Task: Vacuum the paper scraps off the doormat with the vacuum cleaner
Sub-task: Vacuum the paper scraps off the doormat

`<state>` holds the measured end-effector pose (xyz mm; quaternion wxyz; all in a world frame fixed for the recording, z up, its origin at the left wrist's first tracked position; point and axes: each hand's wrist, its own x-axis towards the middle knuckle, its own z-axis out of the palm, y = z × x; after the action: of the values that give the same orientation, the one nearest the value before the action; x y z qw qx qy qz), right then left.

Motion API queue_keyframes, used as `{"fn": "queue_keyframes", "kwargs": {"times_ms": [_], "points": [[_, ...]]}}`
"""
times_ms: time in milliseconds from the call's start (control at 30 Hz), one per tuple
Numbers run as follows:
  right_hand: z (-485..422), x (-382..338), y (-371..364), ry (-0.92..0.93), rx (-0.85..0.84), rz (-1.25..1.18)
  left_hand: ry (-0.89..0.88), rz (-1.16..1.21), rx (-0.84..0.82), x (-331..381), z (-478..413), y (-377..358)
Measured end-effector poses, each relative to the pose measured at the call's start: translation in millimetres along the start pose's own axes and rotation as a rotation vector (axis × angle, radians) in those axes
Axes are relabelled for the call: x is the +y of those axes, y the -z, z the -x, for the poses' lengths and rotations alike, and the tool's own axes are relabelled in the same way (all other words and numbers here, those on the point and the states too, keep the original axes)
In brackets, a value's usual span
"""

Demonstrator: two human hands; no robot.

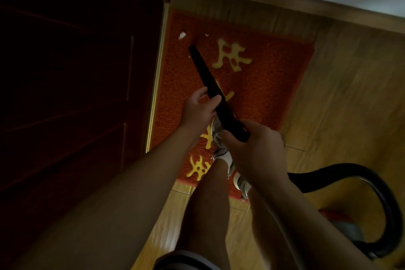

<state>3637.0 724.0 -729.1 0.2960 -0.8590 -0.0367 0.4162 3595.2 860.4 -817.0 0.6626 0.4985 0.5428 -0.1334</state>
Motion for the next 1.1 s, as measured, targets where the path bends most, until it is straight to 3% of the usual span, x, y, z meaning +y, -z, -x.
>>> {"fn": "queue_keyframes", "kwargs": {"times_ms": [533, 1100], "points": [[-5, 2, 14, -0.062, 0.084, -0.03, 0.0, -0.049, -0.041, 11, -12, -23], [8, -3, -14, -0.029, 0.02, -0.026, 0.041, -0.028, 0.015, -9, 3, 12]]}}
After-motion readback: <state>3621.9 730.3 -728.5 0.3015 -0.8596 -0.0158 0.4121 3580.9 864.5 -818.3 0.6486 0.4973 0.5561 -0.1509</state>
